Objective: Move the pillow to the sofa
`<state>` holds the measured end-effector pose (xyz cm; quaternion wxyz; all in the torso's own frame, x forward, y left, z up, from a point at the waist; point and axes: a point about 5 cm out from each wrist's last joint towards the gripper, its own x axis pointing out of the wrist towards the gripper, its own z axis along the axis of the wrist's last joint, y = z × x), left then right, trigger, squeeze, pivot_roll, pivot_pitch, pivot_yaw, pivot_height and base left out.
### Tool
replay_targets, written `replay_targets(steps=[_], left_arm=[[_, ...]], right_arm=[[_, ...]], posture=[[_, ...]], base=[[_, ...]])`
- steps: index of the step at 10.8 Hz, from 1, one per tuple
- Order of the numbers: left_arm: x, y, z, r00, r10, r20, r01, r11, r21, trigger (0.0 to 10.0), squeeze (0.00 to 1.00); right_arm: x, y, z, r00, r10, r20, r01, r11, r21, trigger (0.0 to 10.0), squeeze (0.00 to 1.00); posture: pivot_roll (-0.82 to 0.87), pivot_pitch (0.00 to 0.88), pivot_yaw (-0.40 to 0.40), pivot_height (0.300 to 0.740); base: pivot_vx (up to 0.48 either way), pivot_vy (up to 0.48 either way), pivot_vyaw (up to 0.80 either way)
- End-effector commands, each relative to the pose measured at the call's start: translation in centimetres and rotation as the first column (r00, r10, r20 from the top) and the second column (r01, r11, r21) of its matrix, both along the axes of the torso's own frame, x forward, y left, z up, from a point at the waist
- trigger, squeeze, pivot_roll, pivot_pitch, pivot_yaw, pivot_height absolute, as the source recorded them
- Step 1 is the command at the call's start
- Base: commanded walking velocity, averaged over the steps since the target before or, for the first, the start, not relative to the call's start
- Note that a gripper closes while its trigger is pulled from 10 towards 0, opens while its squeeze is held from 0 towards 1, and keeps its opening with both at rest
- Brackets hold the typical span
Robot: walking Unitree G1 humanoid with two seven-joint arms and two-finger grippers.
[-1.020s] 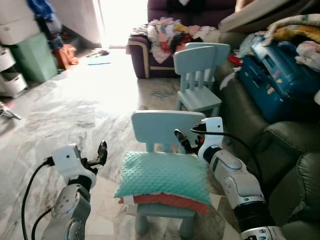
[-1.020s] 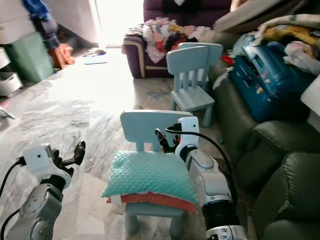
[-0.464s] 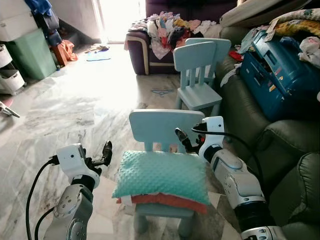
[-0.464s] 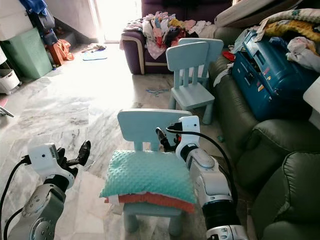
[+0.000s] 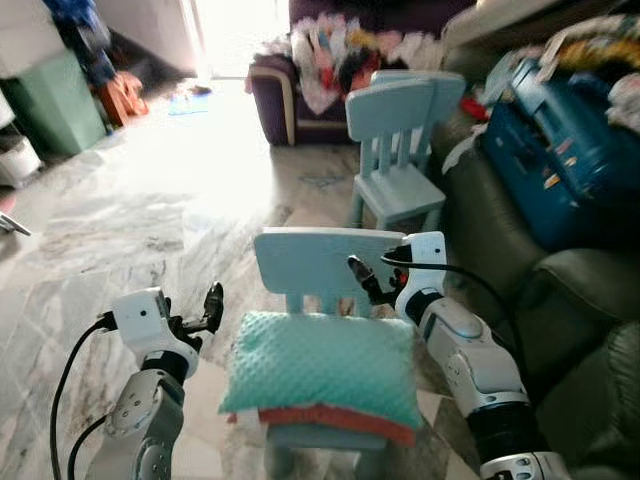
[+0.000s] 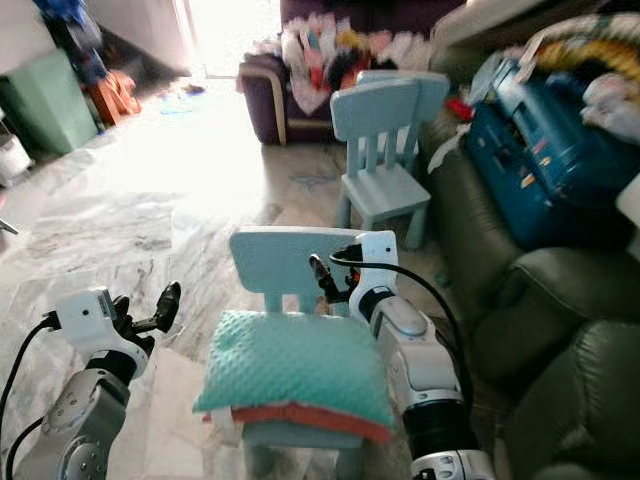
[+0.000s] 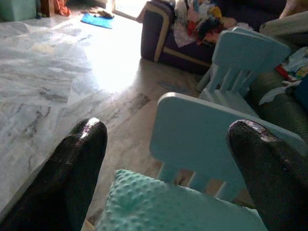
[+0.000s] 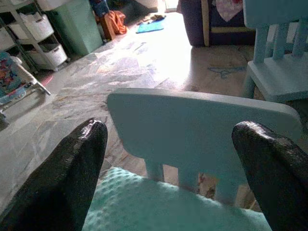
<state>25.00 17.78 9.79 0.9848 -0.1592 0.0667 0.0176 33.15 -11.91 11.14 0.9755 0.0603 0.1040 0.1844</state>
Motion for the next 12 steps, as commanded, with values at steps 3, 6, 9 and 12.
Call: replay_targets(steps=[3, 6, 9, 12], left_arm=[[-0.33, 0.21, -0.74, 0.999, 0.020, -0.042, -0.019, 1.000, 0.013, 10.0, 0.00], [-0.35, 0.12, -0.79, 0.999, 0.017, -0.048, -0.017, 1.000, 0.013, 10.0, 0.00], [-0.37, 0.02, -0.93, 0.998, 0.022, -0.056, -0.021, 1.000, 0.010, 10.0, 0.00], [-0.41, 0.08, -1.03, 0.998, 0.021, -0.058, -0.021, 1.000, 0.003, 10.0, 0.00]], right_arm=[[0.19, 0.25, 0.80, 0.999, 0.003, 0.034, -0.002, 1.000, -0.005, 10.0, 0.00], [0.15, 0.26, 0.78, 1.000, 0.002, 0.031, -0.002, 1.000, -0.006, 10.0, 0.00], [0.15, 0.30, 0.68, 1.000, 0.005, 0.027, -0.005, 1.000, -0.005, 10.0, 0.00], [0.18, 0.38, 0.70, 1.000, 0.013, 0.027, -0.013, 1.000, -0.010, 10.0, 0.00]], posture=[[-0.18, 0.000, 0.037, 0.740], [-0.18, 0.000, 0.036, 0.740], [-0.18, 0.000, 0.032, 0.740], [-0.18, 0.000, 0.030, 0.740]], base=[[0.000, 0.000, 0.00], [0.000, 0.000, 0.00], [0.000, 0.000, 0.00], [0.000, 0.000, 0.00]])
